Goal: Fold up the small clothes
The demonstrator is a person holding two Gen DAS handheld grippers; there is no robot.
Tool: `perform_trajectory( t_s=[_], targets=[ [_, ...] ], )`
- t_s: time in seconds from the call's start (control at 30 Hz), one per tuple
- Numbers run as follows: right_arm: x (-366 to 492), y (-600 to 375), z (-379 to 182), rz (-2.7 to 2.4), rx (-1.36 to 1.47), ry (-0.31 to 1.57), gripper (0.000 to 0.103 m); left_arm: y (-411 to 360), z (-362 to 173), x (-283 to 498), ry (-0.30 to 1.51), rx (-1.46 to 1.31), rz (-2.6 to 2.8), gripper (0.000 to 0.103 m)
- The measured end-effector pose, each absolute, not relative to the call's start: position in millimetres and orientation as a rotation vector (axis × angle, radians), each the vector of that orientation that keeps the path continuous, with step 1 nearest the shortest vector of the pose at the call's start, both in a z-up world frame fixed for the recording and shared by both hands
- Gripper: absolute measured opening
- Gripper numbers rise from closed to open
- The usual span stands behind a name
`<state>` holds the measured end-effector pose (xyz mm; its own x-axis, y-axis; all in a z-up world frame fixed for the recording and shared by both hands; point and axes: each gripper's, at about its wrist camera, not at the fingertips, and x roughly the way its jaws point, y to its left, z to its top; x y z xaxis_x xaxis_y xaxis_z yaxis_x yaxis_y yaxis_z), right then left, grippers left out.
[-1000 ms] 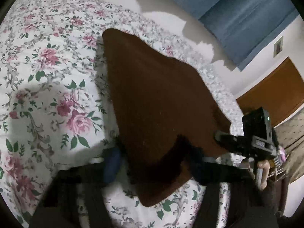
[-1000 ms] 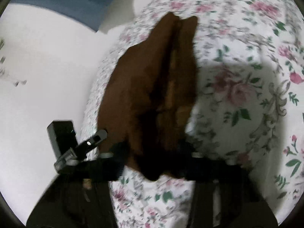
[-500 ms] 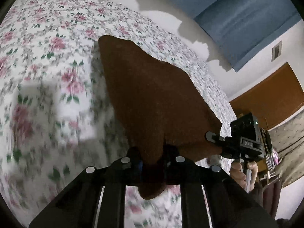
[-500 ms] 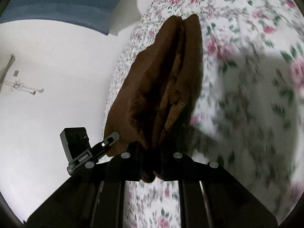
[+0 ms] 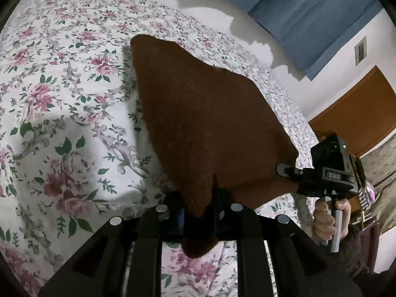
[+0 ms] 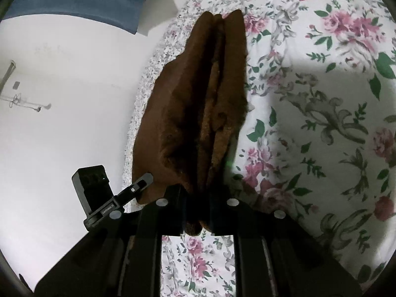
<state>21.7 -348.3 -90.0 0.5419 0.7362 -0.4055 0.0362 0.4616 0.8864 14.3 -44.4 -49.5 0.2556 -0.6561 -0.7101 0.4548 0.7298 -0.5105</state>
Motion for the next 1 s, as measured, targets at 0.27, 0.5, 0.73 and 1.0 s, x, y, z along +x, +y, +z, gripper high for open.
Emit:
perform_trajectory(
  t_s=[0.27,0.5,0.73,1.0],
  targets=[
    [19.6,-349.5,-86.1,0.516,1.027,0.869,0.032,-32.9,-52.4,14.1,1.078,-0.280,-0.729,0.044],
    [22.1,-341.6,-84.3,0.489,0.956,0.876,0.016,-44.3,-55.3,11.2,1.065,-0.211,-0.727,0.020],
    [16.8,-340.9,-83.2,0.495,0.955,0.878,0.012,-42.1,-49.6,4.2,1.059,-0.204,-0.730,0.013],
    [14.4,-343.9,-89.8,0.488,0.948,0.898,0.012,-40.1,-53.8,-2.2,1.052,-0.194,-0.745,0.017]
  ],
)
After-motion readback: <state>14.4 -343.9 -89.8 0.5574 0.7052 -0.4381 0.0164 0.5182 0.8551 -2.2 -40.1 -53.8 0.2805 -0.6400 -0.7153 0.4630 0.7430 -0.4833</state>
